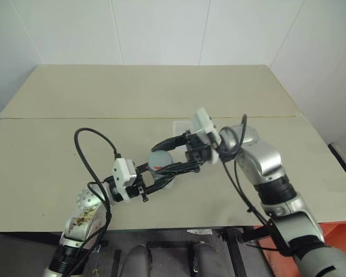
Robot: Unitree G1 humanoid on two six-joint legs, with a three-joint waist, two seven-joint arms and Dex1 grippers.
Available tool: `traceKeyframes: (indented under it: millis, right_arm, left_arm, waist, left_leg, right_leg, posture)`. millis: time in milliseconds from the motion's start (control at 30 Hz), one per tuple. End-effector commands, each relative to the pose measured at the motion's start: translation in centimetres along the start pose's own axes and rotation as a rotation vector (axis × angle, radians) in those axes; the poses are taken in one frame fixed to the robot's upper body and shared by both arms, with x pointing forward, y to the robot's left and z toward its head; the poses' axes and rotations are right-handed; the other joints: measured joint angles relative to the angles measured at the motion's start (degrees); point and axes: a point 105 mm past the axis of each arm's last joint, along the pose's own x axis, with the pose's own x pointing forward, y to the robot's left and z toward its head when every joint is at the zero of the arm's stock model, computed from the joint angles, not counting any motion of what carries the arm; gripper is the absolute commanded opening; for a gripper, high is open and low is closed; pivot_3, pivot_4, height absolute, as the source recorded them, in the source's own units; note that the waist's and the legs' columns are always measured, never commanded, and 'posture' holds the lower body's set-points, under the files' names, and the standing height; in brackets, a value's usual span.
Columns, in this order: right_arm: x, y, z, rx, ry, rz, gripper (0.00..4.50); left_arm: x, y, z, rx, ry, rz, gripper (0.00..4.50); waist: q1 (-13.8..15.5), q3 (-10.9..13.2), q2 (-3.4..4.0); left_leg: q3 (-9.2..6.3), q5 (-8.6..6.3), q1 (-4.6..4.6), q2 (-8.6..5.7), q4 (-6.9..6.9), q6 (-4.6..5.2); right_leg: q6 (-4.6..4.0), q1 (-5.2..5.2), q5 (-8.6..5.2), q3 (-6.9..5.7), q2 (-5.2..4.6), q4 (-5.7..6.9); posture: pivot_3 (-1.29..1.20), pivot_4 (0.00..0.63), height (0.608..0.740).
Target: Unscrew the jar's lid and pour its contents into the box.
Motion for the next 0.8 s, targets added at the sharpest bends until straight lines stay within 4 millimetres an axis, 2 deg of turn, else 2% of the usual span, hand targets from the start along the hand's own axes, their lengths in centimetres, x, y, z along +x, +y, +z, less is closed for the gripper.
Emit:
traceKeyframes:
  millis: [33, 233, 400, 567, 767, 800]
  right_arm:
    - [-0.2, -0.3, 1.0, -0.102, 0.021, 0.153, 2.72]
    - [-0.5, -1.0, 1.2, -0.075, 0.094, 0.232, 2.72]
    - [-1.0, -2.1, 0.9, -0.124, 0.126, 0.204, 2.72]
    - [-2.0, -2.3, 2.2, -0.121, 0.026, 0.153, 4.39]
    - [-4.5, -1.0, 3.8, -0.189, -0.051, 0.061, 4.45]
    - [-4.9, -0.7, 4.1, -0.154, -0.069, 0.020, 4.45]
  left_arm:
    - [2.0, -2.0, 1.8, 0.048, -0.056, -0.156, 1.97]
    - [3.0, -2.6, 2.2, 0.051, -0.074, -0.206, 1.97]
    - [3.1, -2.8, 2.3, 0.048, -0.080, -0.199, 1.97]
    - [2.8, -1.9, 2.1, 0.065, -0.075, -0.127, 1.97]
    - [2.1, -1.6, 1.6, 0.050, -0.063, -0.078, 1.97]
    - [2.0, -1.4, 1.4, 0.054, -0.058, -0.060, 1.97]
  waist:
    - [-0.03, 0.00, 0.00]
    - [-0.11, 0.02, 0.03]
    - [-0.04, 0.02, 0.03]
    - [0.03, 0.02, 0.03]
    - [0.50, 0.03, 0.04]
    - [0.47, 0.03, 0.04]
  left_leg:
    - [-0.01, 0.00, 0.00, 0.00, 0.00, 0.00]
    - [0.00, 0.00, -0.04, 0.00, -0.07, 0.00]
    - [0.01, 0.00, -0.06, 0.00, -0.07, 0.00]
    - [0.01, 0.00, -0.06, 0.00, -0.05, 0.00]
    - [-0.01, 0.00, -0.13, -0.03, -0.06, 0.00]
    - [0.00, 0.00, -0.14, -0.07, -0.05, 0.00]
  right_leg:
    - [-0.01, 0.00, 0.00, 0.00, 0.01, 0.00]
    - [-0.06, -0.07, 0.00, 0.01, 0.00, -0.01]
    - [-0.06, -0.06, -0.01, 0.01, -0.01, -0.04]
    - [-0.06, -0.05, -0.01, 0.01, -0.02, -0.03]
    - [-0.05, -0.07, -0.02, -0.02, -0.06, -0.04]
    - [-0.03, -0.07, -0.02, -0.02, -0.10, -0.06]
  posture:
    - [0.00, 0.150, 0.740]
    - [0.00, 0.150, 0.740]
    - [0.00, 0.150, 0.740]
    - [0.00, 0.150, 0.740]
    - [0.00, 0.150, 0.740]
    - [0.00, 0.150, 0.740]
